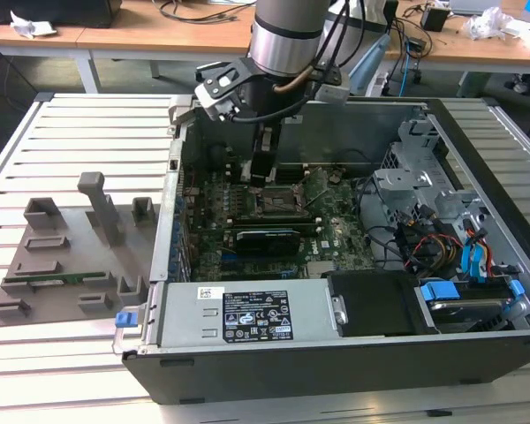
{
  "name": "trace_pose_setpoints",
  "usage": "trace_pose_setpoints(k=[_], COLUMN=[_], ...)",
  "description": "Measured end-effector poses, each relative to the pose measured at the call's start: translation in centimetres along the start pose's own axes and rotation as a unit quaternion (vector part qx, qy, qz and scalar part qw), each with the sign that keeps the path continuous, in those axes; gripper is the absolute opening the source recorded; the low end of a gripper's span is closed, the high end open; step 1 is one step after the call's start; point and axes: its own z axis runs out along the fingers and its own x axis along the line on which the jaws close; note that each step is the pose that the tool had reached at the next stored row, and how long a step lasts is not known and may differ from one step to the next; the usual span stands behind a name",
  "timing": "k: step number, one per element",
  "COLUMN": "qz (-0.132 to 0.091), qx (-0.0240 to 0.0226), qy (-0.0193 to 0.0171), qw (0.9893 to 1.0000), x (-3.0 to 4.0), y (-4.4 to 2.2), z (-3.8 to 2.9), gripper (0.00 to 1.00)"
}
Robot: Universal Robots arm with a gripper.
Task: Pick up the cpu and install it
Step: 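Place the cpu into insertion slot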
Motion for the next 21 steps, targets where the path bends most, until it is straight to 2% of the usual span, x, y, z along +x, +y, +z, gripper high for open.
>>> trace_pose_setpoints(k=[1, 5, 6, 7, 8, 10, 11, 12, 21], qz=[-0.012, -0.014, -0.014, -0.014, -0.014, -0.014, -0.014, -0.014, -0.015], qx=[-0.0003, -0.0003, -0.0016, -0.0125, -0.0190, -0.0385, -0.0448, -0.0464, -0.0463], qy=[-0.0012, -0.0015, -0.0014, -0.0003, 0.0004, 0.0024, 0.0031, 0.0032, 0.0030], qw=[0.9999, 0.9999, 0.9999, 0.9998, 0.9997, 0.9992, 0.9989, 0.9988, 0.9988], x=[0.00, 0.00, 0.00, 0.01, 0.00, 0.00, 0.00, 0.00, 0.00], y=[0.01, 0.01, 0.00, -0.01, -0.02, -0.05, -0.06, -0.05, -0.05], z=[0.00, 0.00, 0.00, 0.02, 0.03, 0.05, 0.06, 0.07, 0.05], gripper=[0.55, 0.55, 0.55, 0.55, 0.55, 0.55, 0.55, 0.55, 0.55])
